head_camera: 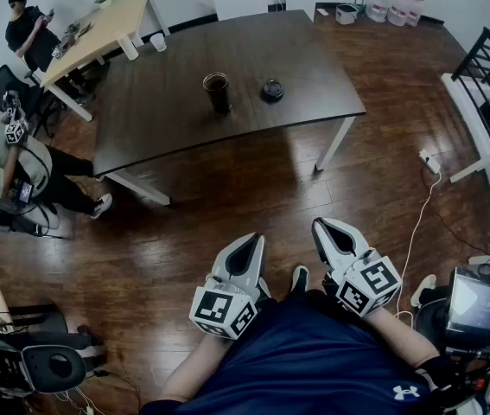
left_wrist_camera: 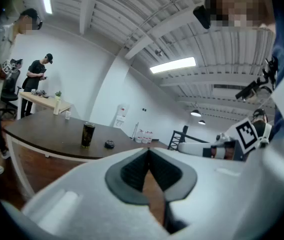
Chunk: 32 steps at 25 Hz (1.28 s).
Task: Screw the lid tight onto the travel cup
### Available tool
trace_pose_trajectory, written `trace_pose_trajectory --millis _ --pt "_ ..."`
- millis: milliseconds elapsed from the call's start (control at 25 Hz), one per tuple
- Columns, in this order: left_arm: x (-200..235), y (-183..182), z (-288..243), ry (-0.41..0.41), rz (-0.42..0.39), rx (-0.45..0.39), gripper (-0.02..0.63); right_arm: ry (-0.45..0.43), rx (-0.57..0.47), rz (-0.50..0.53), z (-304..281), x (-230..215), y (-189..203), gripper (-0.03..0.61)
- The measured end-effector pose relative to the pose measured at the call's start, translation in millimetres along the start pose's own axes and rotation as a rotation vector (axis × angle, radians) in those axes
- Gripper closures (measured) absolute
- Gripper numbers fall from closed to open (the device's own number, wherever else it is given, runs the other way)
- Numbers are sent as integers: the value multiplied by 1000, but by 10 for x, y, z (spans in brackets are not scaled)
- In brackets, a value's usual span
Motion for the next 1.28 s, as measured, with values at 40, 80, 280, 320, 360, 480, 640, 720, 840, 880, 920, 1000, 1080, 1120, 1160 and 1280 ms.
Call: trace_pose_trajectory --millis 40,80,280,320,360,480,640,720,840,880,920,1000,1080,1120,1160,1280 --pt "-7 -1 -29 0 -1 1 609 0 -1 -1 -1 -28 -8 566" --pt "-15 -3 -58 -1 -2 1 609 -1 -2 -1 -1 -57 -18 566" --pt "-100 -21 -237 -2 -10 1 609 -1 -9 -6 30 -245 -73 568" --pt "-123 -30 -281 -3 -14 1 609 -3 -11 -8 33 -288 -86 566" --pt "-142 -44 -325 -5 -17 0 608 -8 -12 -9 33 -329 -104 566" --pt "-205 -73 -442 -19 -25 -3 609 -26 -19 -9 41 -452 -163 568" --pt "-345 -44 -549 -44 -31 -4 609 -47 -24 -19 107 -622 -179 566" --pt "-374 -26 -590 -57 -31 1 608 -53 -21 -30 111 -702 -179 568" --pt "-313 -41 -671 -77 -20 13 609 -54 -11 -53 40 -814 -201 568" --pt "-278 -53 -696 -80 -15 19 609 -52 -5 -58 -1 -832 -208 567" --pt "-242 -59 -720 -81 -11 25 609 -50 1 -62 -46 -844 -212 568" --pt "-177 -53 -782 -78 -2 38 609 -48 12 -68 -139 -878 -211 568" --pt "-91 -50 -867 -76 2 43 609 -44 18 -73 -246 -937 -210 568" --pt "-29 -60 -915 -74 5 43 609 -40 20 -73 -313 -967 -213 566" --pt "43 -75 -967 -69 10 43 609 -33 25 -73 -387 -995 -221 566" --pt "297 -179 -1162 -39 27 38 609 -3 33 -66 -654 -1078 -308 568"
Point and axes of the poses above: the fingertips, and each gripper's own axes: z backward along the fingers, x to its left, y out of its underside, the point moved 1 cm from there along z, backward along the fingers, and after that the axes turned 4 degrees about x, right-handed, at the moved point
